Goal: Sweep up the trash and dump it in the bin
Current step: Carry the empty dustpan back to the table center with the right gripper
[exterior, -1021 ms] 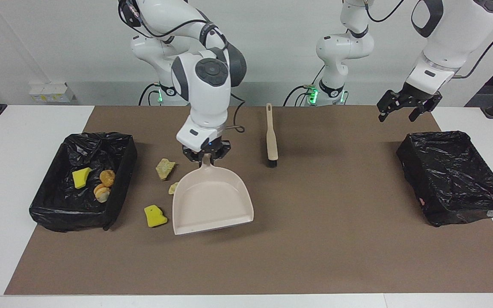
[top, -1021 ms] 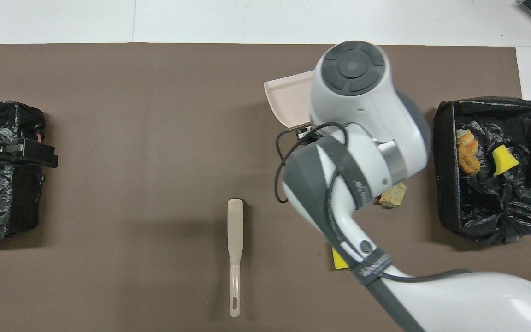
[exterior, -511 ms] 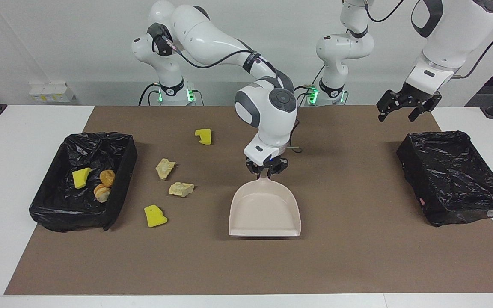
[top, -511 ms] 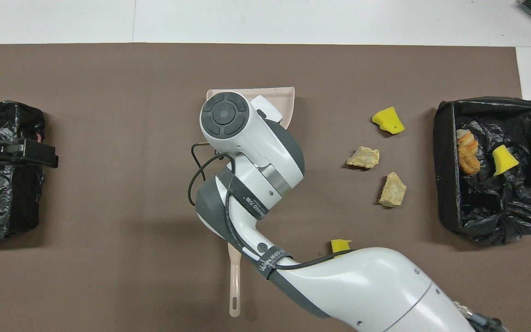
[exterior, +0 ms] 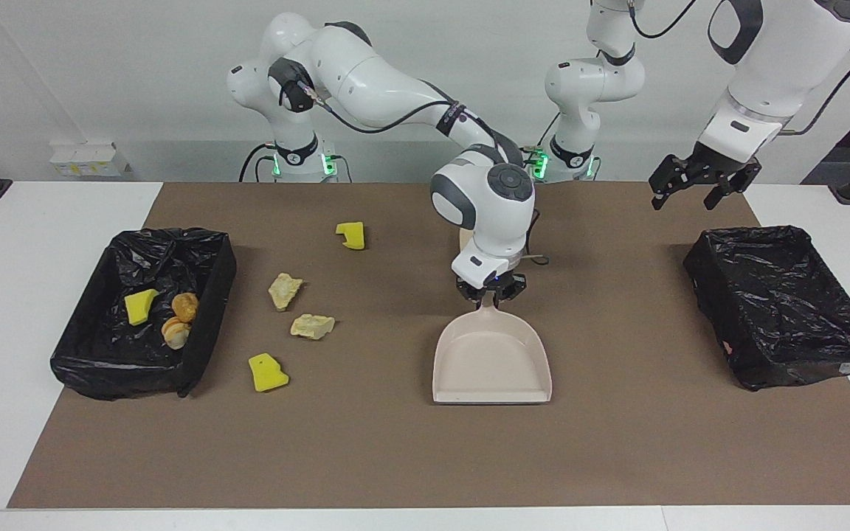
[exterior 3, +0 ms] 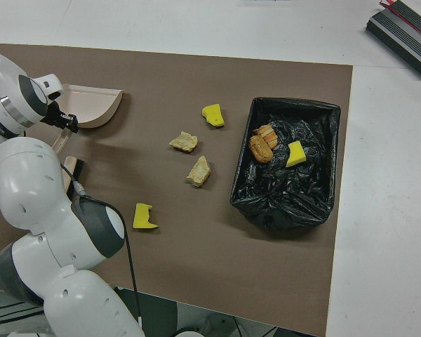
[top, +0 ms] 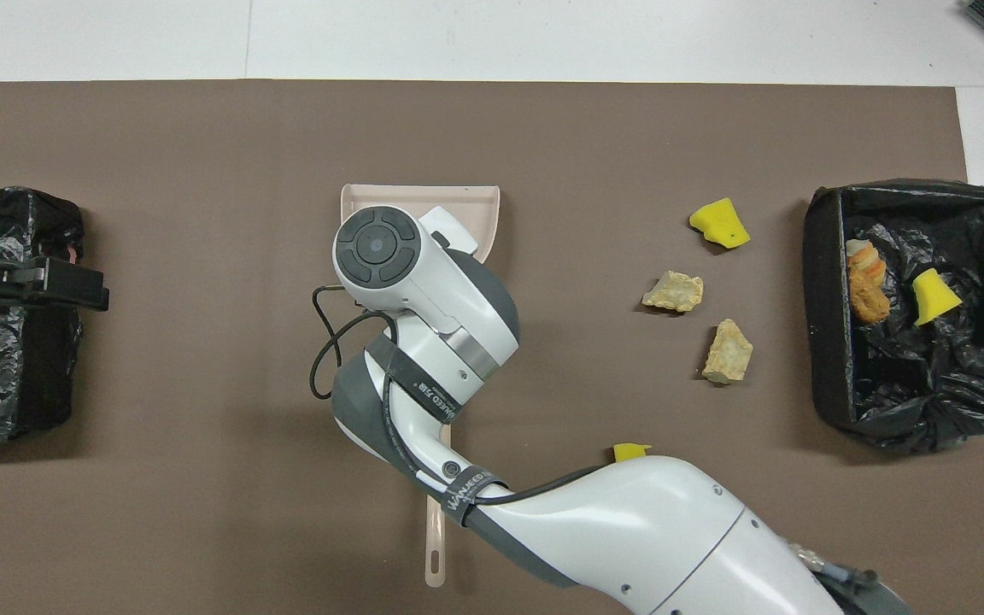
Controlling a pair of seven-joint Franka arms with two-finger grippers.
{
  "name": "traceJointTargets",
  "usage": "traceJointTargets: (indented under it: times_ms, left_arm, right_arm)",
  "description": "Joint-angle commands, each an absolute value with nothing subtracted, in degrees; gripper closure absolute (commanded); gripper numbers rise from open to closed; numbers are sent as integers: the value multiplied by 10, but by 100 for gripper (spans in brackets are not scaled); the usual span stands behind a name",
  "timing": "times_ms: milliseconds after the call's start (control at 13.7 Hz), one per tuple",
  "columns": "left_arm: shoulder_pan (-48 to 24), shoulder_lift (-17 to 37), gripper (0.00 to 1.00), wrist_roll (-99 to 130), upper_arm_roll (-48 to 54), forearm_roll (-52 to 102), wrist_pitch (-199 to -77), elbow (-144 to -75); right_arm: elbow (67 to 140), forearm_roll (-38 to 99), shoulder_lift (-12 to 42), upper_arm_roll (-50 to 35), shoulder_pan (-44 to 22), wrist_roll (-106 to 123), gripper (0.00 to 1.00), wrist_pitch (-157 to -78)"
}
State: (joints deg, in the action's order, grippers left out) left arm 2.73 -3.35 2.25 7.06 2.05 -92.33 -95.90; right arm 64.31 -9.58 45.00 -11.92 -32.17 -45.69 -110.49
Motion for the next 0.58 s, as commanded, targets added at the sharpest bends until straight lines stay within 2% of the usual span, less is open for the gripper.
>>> traceJointTargets:
  times_ms: [0, 73, 146, 365, 511]
  left_arm:
    - [25, -37, 0, 19, 70, 10, -916, -955]
    - [25, -37, 0, 19, 70, 11, -916, -955]
    - [25, -37, 0, 18, 70, 10, -916, -955]
    - [22, -37, 0, 21, 71, 11, -917, -956]
    - [21, -37, 0, 21, 71, 11, -918, -956]
  right_arm:
    - [621, -84, 463, -120, -318, -468, 47, -1108]
    - [621, -84, 463, -120, -317, -467, 44, -1111]
    - [621, -86, 461, -120, -314, -466, 35, -1112]
    - [628, -84, 433, -121, -314, -468, 31, -1106]
    - [639, -77, 403, -121, -315, -470, 21, -1100]
